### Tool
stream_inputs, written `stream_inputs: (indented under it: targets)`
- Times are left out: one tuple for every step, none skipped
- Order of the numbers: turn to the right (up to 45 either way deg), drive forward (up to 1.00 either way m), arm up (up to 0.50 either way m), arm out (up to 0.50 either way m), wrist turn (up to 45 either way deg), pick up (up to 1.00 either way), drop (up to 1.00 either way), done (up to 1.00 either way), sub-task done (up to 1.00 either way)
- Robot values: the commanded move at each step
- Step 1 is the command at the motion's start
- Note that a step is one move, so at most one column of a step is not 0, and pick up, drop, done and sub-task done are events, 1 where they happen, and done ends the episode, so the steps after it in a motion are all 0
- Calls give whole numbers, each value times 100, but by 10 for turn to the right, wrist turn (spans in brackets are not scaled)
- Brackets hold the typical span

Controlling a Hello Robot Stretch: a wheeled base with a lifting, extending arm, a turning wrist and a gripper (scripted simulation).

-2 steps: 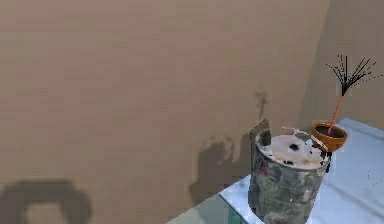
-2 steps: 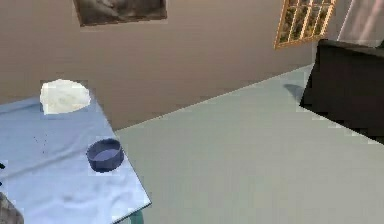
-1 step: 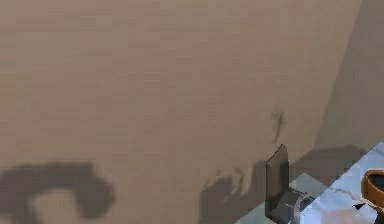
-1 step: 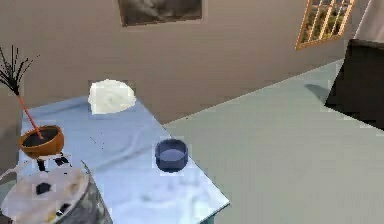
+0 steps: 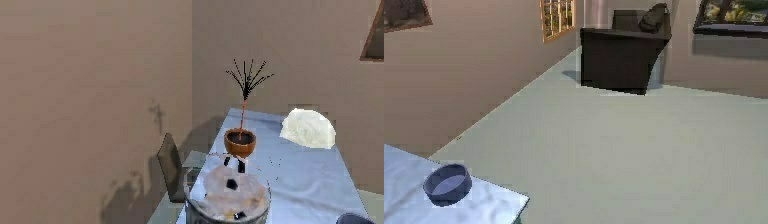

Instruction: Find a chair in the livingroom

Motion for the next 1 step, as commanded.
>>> stream_inputs:
  targets:
    - [0, 0, 0, 0, 0, 0, 0, 100, 0]
